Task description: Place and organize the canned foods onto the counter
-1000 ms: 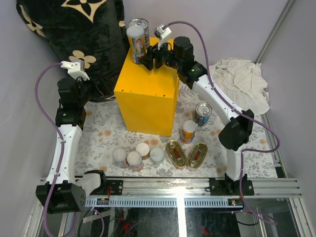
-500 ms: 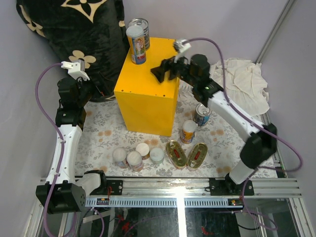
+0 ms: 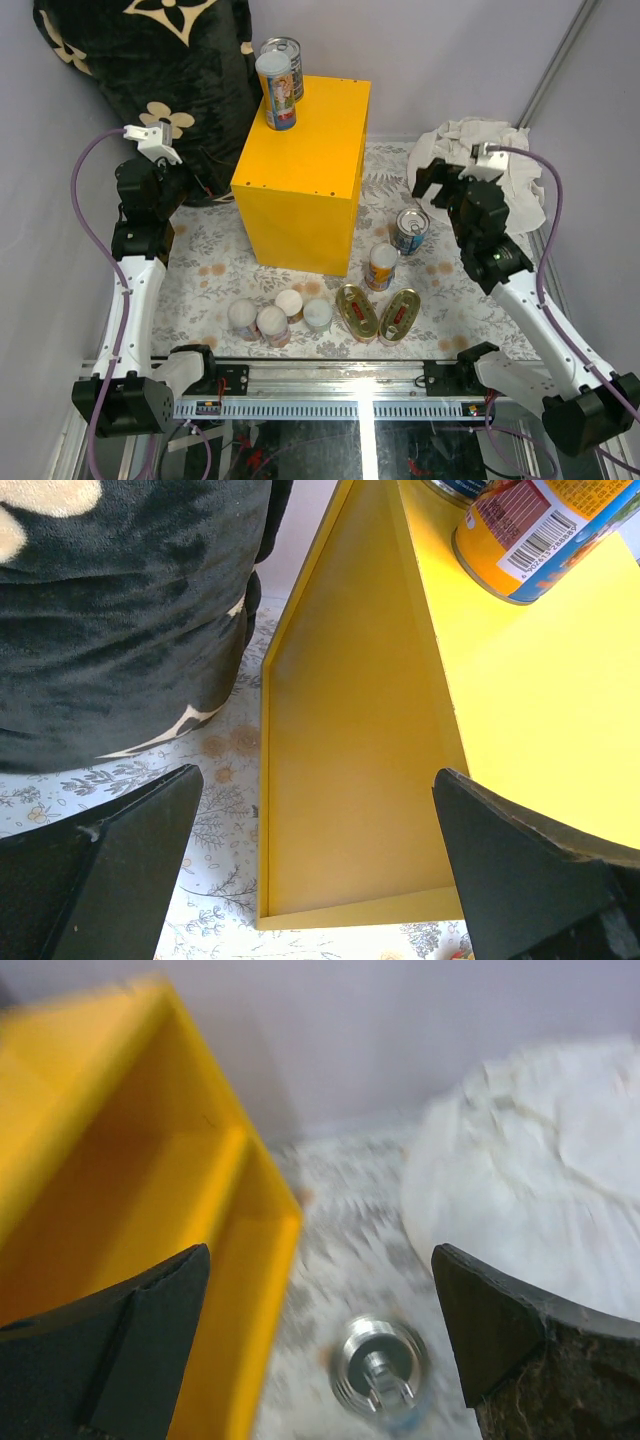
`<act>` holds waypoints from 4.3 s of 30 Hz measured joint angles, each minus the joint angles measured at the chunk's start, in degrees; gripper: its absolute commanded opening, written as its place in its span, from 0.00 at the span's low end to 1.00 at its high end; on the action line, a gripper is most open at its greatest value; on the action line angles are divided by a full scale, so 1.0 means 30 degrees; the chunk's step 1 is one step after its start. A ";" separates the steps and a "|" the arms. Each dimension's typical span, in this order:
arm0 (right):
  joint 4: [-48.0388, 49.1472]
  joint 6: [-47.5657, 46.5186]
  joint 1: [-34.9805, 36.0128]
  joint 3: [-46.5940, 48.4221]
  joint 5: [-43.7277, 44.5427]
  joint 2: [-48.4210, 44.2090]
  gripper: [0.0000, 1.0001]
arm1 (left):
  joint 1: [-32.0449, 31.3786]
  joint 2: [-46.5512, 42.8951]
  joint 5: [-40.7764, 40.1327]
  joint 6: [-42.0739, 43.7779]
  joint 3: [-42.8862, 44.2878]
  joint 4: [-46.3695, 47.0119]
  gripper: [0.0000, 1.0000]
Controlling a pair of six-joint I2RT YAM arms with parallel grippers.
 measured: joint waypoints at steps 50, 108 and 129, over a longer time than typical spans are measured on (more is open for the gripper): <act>0.0270 -0.0073 -0.1807 -0.6674 -0.3956 0.5967 0.99 | -0.0044 0.0058 0.0430 0.0000 -0.0007 0.0204 1.00; 0.9231 -0.5581 -0.1530 -0.5231 -0.3162 1.1511 0.35 | -0.0175 0.1188 0.0138 -0.0313 0.0000 0.1231 1.00; 0.3891 -0.5005 -0.1479 -0.2863 -0.4408 0.7759 0.00 | -0.0175 0.1180 0.0117 -0.0313 0.0000 0.1224 1.00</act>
